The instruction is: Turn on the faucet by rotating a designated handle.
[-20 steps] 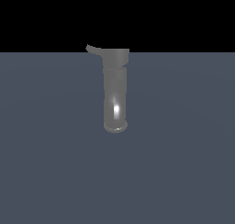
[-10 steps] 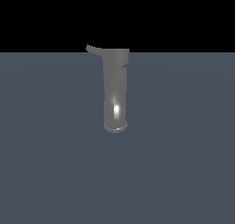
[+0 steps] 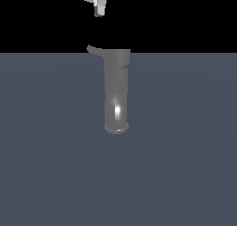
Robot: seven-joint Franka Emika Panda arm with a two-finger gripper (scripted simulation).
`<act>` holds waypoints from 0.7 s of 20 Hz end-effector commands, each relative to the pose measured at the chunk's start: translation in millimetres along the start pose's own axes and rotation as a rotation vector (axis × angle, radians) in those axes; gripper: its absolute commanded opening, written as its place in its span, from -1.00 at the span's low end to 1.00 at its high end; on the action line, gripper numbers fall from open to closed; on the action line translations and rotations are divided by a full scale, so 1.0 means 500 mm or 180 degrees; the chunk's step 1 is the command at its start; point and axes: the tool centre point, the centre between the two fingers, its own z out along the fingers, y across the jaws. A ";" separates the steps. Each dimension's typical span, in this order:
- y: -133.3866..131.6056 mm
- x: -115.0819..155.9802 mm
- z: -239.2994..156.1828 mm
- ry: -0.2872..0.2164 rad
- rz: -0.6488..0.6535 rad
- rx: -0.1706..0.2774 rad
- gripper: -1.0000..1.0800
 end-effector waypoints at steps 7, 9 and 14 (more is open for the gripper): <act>-0.071 0.020 0.073 0.0100 0.0698 -0.0034 -1.00; -0.087 0.024 0.091 0.0132 0.0857 -0.0038 -1.00; -0.119 0.032 0.128 0.0212 0.1188 -0.0040 -1.00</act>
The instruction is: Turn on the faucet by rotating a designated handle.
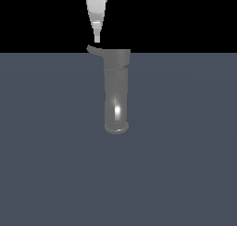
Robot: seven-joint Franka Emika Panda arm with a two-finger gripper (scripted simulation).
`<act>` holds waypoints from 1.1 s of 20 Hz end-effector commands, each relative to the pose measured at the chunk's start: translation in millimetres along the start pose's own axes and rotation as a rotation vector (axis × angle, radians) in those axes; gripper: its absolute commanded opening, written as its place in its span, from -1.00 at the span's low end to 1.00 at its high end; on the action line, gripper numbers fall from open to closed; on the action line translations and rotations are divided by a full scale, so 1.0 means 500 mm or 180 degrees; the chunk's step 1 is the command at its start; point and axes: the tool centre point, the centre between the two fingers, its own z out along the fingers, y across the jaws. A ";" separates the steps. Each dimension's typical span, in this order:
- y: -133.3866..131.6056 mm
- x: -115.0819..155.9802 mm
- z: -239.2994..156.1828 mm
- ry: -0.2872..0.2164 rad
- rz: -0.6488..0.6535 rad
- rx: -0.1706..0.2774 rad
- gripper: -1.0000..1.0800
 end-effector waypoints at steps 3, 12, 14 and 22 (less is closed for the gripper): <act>-0.024 -0.004 0.027 0.0063 0.0249 0.0010 -1.00; -0.046 -0.009 0.054 0.0128 0.0478 0.0024 -1.00; -0.047 -0.009 0.055 0.0130 0.0486 0.0025 -1.00; -0.027 -0.018 0.055 0.0129 0.0482 0.0024 -1.00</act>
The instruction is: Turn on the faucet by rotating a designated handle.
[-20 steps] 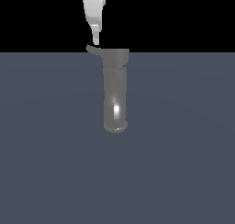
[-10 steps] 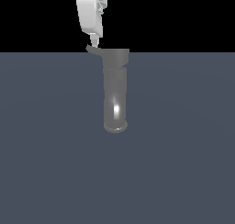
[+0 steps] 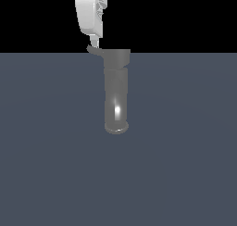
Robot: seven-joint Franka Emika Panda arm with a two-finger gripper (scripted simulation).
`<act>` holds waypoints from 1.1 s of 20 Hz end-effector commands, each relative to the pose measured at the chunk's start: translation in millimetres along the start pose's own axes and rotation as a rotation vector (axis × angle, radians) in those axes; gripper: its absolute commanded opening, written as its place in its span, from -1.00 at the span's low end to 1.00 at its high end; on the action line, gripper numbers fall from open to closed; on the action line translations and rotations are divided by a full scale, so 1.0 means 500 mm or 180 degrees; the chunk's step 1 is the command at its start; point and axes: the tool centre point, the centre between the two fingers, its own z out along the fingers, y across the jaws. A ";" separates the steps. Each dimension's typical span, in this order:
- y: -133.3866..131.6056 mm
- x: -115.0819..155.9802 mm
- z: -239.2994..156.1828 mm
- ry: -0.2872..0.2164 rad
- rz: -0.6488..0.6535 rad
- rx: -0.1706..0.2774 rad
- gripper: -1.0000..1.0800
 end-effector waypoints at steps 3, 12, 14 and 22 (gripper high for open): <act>0.023 -0.007 0.000 0.0000 -0.0001 0.0001 -1.00; 0.072 -0.020 0.000 0.0000 -0.0001 0.0001 -1.00; 0.083 -0.023 0.000 0.0000 0.0001 0.0002 -1.00; 0.106 -0.032 0.000 0.0004 -0.0012 0.0022 -1.00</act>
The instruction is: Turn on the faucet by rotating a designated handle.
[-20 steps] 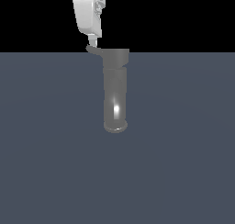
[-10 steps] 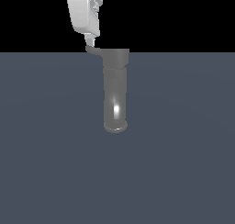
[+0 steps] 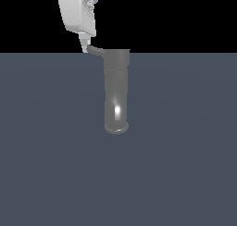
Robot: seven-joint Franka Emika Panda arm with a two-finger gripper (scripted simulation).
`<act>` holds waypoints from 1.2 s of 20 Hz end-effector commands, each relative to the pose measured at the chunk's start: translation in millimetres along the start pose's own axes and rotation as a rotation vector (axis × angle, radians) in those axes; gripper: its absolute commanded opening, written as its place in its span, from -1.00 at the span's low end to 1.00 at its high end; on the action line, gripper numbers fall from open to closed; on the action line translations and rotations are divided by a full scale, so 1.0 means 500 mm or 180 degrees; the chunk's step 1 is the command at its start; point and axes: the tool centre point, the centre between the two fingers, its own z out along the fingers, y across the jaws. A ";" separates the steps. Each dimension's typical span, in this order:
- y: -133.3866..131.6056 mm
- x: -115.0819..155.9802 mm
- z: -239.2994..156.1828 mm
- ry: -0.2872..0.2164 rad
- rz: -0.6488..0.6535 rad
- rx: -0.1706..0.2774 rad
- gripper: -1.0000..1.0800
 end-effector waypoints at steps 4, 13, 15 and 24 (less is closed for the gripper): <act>0.027 0.016 0.000 0.0006 0.0009 -0.0007 -1.00; 0.077 0.044 -0.001 0.0004 0.0014 -0.0014 -1.00; 0.089 0.050 -0.001 0.0004 0.0015 -0.0016 -1.00; 0.124 0.044 -0.001 0.0001 -0.0073 -0.0018 -1.00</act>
